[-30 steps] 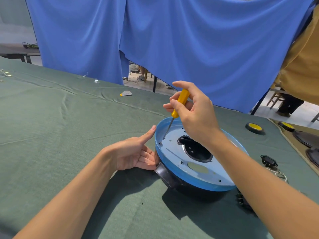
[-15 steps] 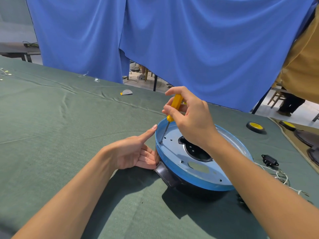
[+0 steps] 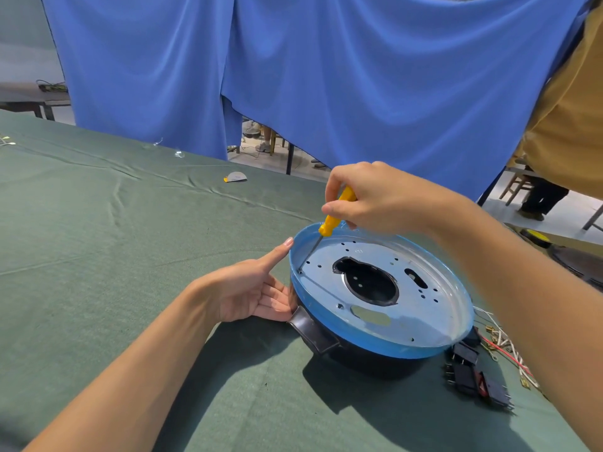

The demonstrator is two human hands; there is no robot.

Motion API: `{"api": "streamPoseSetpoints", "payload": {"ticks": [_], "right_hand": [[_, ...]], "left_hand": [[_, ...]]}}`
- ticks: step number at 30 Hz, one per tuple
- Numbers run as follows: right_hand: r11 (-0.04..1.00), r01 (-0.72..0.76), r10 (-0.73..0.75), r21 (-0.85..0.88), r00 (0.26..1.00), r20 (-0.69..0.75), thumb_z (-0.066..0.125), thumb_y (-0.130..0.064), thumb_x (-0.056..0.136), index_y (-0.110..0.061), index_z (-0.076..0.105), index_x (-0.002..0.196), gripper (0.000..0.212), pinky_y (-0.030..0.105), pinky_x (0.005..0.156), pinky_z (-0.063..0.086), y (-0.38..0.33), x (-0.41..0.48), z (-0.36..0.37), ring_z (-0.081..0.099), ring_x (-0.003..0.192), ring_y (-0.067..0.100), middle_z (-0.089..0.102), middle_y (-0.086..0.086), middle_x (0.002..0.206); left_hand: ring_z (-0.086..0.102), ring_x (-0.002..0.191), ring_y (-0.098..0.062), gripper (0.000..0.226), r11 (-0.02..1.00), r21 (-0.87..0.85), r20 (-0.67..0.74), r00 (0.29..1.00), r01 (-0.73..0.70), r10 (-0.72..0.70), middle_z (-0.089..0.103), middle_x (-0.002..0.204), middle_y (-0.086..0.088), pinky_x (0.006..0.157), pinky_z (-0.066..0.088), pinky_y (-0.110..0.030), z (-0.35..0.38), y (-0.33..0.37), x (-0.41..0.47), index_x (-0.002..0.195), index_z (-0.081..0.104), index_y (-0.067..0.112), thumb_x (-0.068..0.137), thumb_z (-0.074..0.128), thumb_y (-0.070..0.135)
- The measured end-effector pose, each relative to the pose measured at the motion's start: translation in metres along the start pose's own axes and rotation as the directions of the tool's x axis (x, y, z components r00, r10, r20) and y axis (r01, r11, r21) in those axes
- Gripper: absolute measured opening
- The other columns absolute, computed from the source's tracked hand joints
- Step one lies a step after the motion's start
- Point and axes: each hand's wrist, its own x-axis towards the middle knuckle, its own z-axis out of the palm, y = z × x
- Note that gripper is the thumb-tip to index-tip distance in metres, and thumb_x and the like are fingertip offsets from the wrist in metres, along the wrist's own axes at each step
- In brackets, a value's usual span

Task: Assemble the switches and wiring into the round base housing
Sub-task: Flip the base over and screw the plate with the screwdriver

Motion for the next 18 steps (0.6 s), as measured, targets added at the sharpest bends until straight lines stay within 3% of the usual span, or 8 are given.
{"api": "streamPoseSetpoints", "payload": {"ticks": [4, 7, 11, 15, 18], "right_hand": [[0.999, 0.044, -0.044, 0.002, 0.996, 0.079, 0.061, -0.032, 0.092, -0.031, 0.061, 0.087, 0.005, 0.028, 0.067, 0.045, -0.004, 0.001, -0.010, 0.054, 0.078, 0.005, 0.058, -0.013, 0.082], [0.997, 0.052, -0.045, -0.058, 0.993, 0.112, 0.058, -0.038, 0.093, -0.032, 0.057, 0.085, 0.010, 0.025, 0.059, 0.036, -0.011, 0.004, -0.011, 0.050, 0.075, 0.005, 0.053, -0.015, 0.080], [0.987, -0.061, 0.071, -0.148, 0.996, 0.060, 0.043, -0.060, 0.094, -0.009, 0.056, 0.078, 0.055, 0.031, 0.053, 0.031, -0.017, 0.014, 0.000, 0.046, 0.064, 0.018, 0.050, 0.002, 0.070], [0.990, -0.039, 0.045, -0.133, 0.998, 0.044, 0.054, -0.035, 0.093, -0.001, 0.066, 0.089, 0.036, 0.030, 0.050, 0.030, -0.019, 0.016, -0.002, 0.041, 0.061, 0.019, 0.053, 0.010, 0.070], [0.991, -0.022, 0.034, -0.134, 0.995, 0.090, 0.061, -0.035, 0.088, -0.018, 0.067, 0.088, 0.018, 0.027, 0.050, 0.033, -0.021, 0.013, -0.011, 0.047, 0.063, 0.009, 0.060, -0.002, 0.076]], "left_hand": [[0.067, 0.062, -0.023, 0.080, 1.000, 0.006, -0.001, 1.000, 0.006, -0.006, 0.066, 0.076, -0.020, 0.062, 0.058, -0.030, 0.000, 0.000, 0.000, 0.069, 0.074, -0.002, 0.065, 0.065, 0.078], [0.067, 0.061, -0.022, 0.079, 1.000, 0.010, -0.001, 1.000, 0.004, -0.004, 0.067, 0.074, -0.019, 0.062, 0.058, -0.029, 0.000, 0.000, 0.000, 0.065, 0.074, 0.000, 0.065, 0.065, 0.078], [0.067, 0.061, -0.022, 0.081, 1.000, 0.013, 0.001, 1.000, -0.001, 0.001, 0.067, 0.075, -0.019, 0.062, 0.058, -0.029, 0.000, 0.000, 0.001, 0.068, 0.075, -0.001, 0.061, 0.067, 0.079], [0.067, 0.061, -0.022, 0.081, 1.000, 0.023, 0.001, 1.000, 0.002, -0.002, 0.067, 0.072, -0.018, 0.062, 0.058, -0.028, 0.000, 0.000, 0.001, 0.067, 0.075, -0.001, 0.057, 0.069, 0.079], [0.067, 0.060, -0.022, 0.080, 1.000, 0.026, -0.010, 1.000, 0.002, -0.002, 0.067, 0.072, -0.018, 0.061, 0.058, -0.029, 0.002, 0.001, 0.000, 0.065, 0.075, -0.001, 0.057, 0.069, 0.078]]}}
